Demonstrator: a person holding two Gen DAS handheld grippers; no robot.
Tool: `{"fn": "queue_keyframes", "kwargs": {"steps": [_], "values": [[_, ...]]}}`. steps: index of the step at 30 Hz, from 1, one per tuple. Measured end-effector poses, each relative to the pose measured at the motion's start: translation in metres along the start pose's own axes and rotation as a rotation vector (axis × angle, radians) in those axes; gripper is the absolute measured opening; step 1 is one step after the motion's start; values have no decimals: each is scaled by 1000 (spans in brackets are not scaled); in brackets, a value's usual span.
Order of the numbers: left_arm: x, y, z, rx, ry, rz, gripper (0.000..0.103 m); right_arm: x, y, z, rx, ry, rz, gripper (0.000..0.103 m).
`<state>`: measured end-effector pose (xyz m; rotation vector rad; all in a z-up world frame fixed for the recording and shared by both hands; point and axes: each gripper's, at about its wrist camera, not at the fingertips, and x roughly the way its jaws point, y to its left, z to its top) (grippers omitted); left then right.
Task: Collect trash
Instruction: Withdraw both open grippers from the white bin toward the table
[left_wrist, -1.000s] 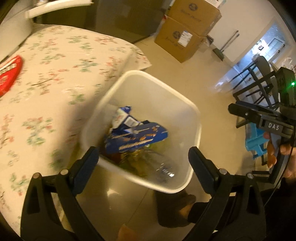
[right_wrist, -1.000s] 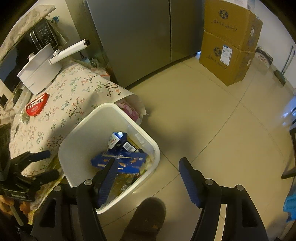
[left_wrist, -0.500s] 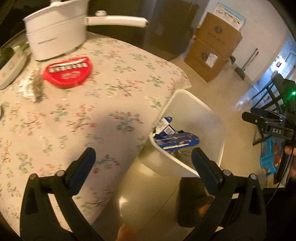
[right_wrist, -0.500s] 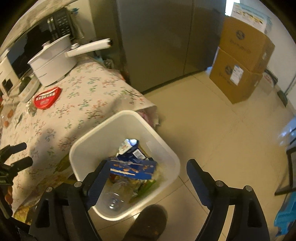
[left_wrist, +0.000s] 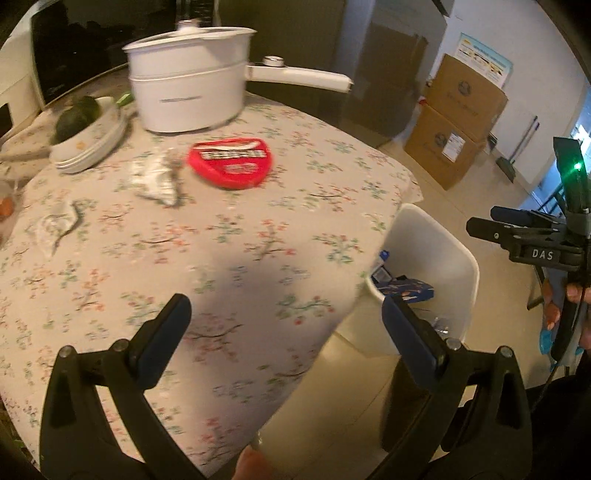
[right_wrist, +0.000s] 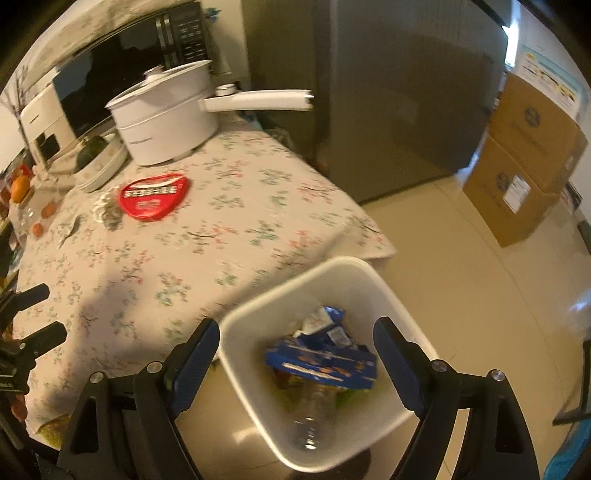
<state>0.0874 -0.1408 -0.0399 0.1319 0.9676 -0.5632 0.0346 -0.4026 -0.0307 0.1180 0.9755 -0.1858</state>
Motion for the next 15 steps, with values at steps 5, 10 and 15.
{"fn": "queue_keyframes", "kwargs": {"steps": [5,10,15], "values": [[-16,28,-3,-32,-24,38,102,8,31,10,-36,-7,26,87],[-28,52,-5,-55,-43,71,102,15,57,19,-62,-12,43,87],[-37,81,-8,-91,-48,107,102,22,81,28,-77,-17,63,87]]}}
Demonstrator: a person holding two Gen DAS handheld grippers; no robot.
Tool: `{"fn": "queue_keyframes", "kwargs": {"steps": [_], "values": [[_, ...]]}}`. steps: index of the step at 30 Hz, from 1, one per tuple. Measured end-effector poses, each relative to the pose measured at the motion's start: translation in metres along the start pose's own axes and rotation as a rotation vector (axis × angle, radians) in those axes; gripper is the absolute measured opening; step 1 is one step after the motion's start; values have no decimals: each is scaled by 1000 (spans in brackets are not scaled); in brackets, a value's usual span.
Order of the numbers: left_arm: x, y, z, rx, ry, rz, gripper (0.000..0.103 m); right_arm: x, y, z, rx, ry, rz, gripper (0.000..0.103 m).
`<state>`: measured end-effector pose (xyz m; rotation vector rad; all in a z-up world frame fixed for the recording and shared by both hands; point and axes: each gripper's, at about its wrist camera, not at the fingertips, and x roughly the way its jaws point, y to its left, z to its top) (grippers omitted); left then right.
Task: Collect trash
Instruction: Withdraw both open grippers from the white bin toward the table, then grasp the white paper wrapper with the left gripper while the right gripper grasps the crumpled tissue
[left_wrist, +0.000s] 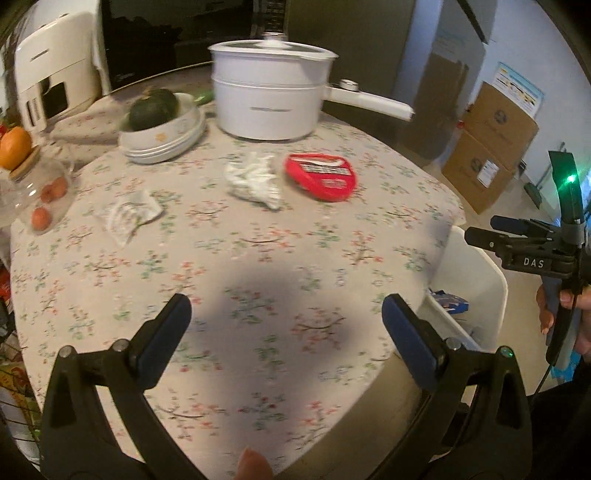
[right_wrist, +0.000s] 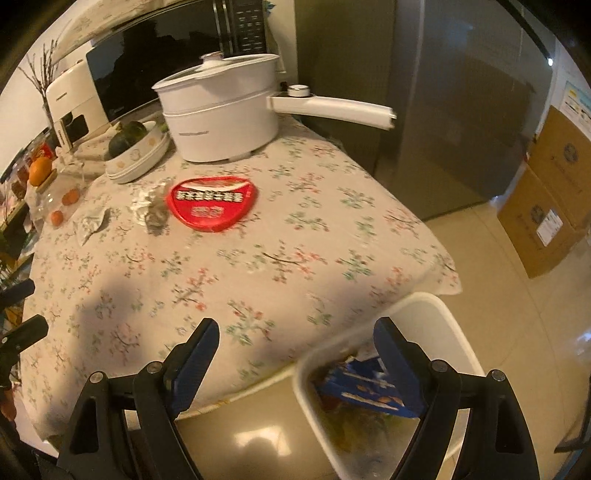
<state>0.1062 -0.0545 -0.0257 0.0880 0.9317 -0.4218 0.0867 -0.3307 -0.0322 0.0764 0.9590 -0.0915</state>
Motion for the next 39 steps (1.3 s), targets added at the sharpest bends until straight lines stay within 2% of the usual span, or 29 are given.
{"fn": "queue_keyframes", "kwargs": {"steps": [9,15,21,26,30,32,37,38,39], "values": [[-1,63,-1,-95,7,83,102,21,42,18,-58,3,17,87],[15,109,4,-161,27,165,102,35,60,34,-39,1,53,87],[45,151,9,-339,51,157,102,52,74,49,-42,-12,52,87],[65,159,20,-384,10,168,102,68,77,58,-46,-12,29,87],[88,166,32,-380,-18,190,94,78,82,62,-67,-10,28,87],[98,172,39,-399,-29,177,92,80,86,63,-86,-12,25,87],[111,183,54,-465,-60,174,91,84,95,65,-136,-21,20,87],[114,186,56,-477,-63,178,89,85,96,66,-138,-22,22,87],[118,188,58,-487,-61,187,80,85,97,68,-139,-24,27,87]]}}
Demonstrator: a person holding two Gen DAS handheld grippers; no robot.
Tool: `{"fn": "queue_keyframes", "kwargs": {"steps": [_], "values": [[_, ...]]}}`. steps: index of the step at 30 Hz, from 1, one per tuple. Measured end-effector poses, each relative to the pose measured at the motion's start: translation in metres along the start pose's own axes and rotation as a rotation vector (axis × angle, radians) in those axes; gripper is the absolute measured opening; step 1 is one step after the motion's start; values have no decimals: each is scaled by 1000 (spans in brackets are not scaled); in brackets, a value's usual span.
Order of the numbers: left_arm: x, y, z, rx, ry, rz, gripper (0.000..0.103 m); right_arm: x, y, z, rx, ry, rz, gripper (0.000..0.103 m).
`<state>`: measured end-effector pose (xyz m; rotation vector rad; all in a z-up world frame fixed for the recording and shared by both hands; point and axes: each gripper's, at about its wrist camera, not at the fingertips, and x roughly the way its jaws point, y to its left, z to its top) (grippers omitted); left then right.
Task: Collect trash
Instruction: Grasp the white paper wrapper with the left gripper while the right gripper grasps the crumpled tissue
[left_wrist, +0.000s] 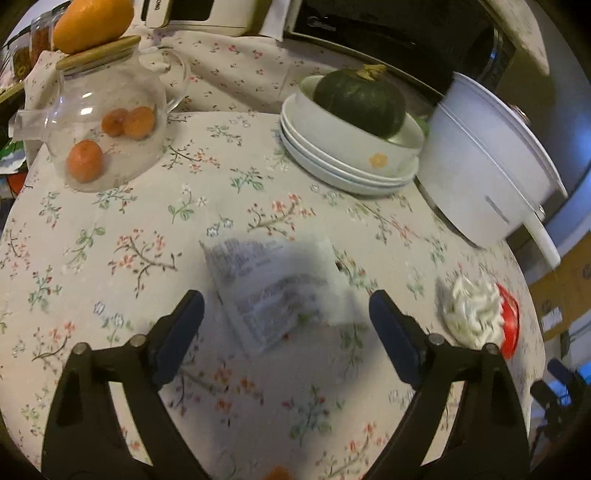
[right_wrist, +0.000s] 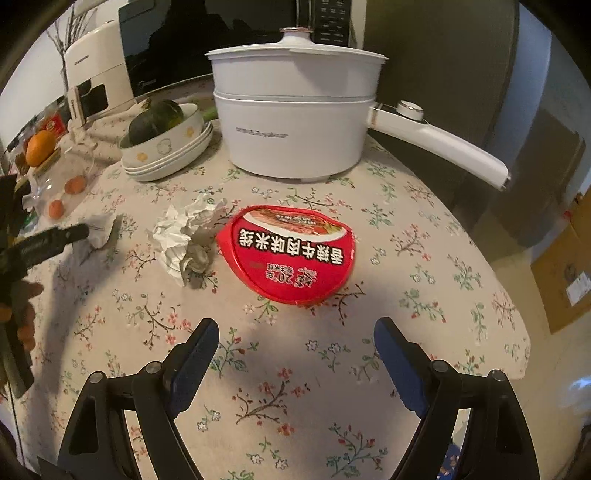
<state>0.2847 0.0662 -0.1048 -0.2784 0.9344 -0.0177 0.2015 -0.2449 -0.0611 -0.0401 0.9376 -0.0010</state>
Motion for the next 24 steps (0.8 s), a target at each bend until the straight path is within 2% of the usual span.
{"fn": "queue_keyframes", "kwargs": {"steps": [1,3,7,9,11,12,19,24], "values": [[5,1,2,-7,8,6,76,0,1,1,0,-3,5,87],[17,6,3,-28,43,13,55,2,4,3,2,-8,13,87],[17,11,4,-16,23,6,43,7,13,7,-7,-12,31,87],[16,14,3,-19,35,-6,31,9,18,8,-16,-16,35,87],[14,18,1,-39,49,-28,23,10,24,9,-18,-20,41,87],[12,20,1,-50,59,-32,13,11,28,10,-15,-20,50,87],[-22,27,-10,-65,92,-15,13,15,53,17,18,-33,143,87],[-66,23,-16,-17,65,5,13,23,69,22,27,-24,208,87]]}}
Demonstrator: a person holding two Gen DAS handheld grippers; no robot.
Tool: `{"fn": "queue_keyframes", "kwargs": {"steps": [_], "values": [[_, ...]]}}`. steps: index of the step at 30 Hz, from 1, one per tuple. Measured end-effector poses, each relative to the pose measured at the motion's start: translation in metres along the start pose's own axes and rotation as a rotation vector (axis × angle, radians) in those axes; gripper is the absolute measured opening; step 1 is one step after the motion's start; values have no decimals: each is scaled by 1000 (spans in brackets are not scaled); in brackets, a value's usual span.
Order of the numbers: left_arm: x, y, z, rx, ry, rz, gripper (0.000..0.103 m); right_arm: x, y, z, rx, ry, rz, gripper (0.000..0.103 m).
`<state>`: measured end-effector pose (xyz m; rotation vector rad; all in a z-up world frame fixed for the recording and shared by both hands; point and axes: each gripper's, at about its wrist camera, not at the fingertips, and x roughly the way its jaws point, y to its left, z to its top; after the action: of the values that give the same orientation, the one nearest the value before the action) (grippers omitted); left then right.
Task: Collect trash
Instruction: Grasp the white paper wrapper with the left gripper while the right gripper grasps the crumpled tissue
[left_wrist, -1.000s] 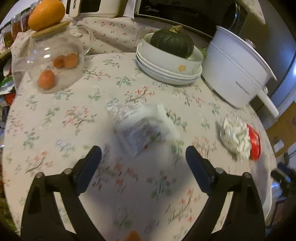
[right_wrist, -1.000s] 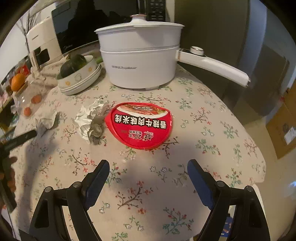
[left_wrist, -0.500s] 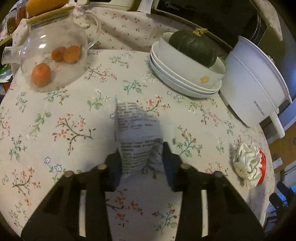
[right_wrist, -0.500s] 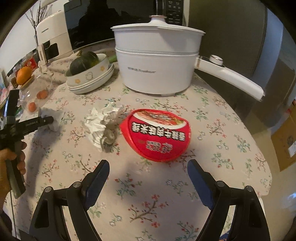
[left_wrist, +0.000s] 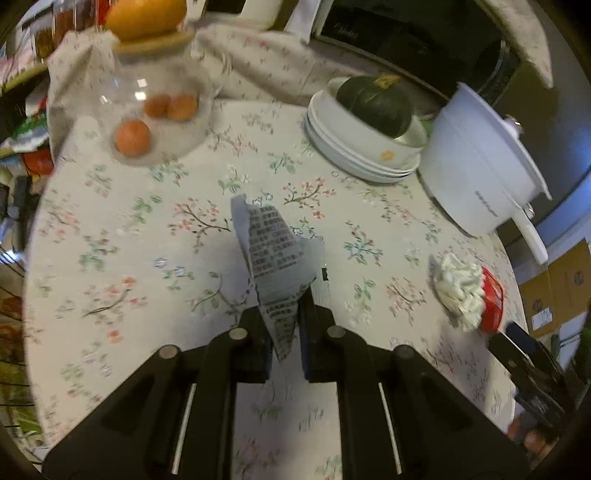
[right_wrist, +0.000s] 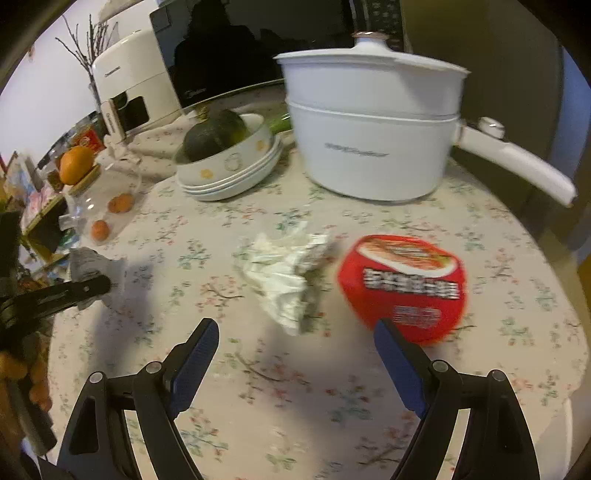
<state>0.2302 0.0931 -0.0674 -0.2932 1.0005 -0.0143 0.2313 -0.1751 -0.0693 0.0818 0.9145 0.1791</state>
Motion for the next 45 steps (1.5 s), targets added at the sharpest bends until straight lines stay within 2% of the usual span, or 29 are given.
{"fn": "queue_keyframes", "kwargs": {"steps": [6,10,16,20,23,26,28,29,31,45], "values": [[-45,-8,-19,83,-30,37,13,15,19,4,-35,7,30,84],[-66,-3,-28,68,-37,6,13,29,20,5,-28,18,9,82],[-68,6,-33,59,-25,-28,13,41,12,7,1,14,-24,81],[-63,16,-34,18,-1,-56,13,47,10,9,17,14,-30,77],[-61,18,-34,10,10,-62,13,53,10,9,19,22,-28,65],[-63,16,-35,19,8,-69,13,56,10,9,17,24,-36,61],[-65,15,-34,21,4,-75,13,57,11,9,7,23,-37,43],[-67,14,-34,23,1,-78,13,57,10,8,6,24,-36,37],[-68,14,-34,25,-2,-81,13,55,10,8,9,21,-30,34],[-77,18,-35,18,-11,-120,13,15,35,-4,-56,35,43,32]]}}
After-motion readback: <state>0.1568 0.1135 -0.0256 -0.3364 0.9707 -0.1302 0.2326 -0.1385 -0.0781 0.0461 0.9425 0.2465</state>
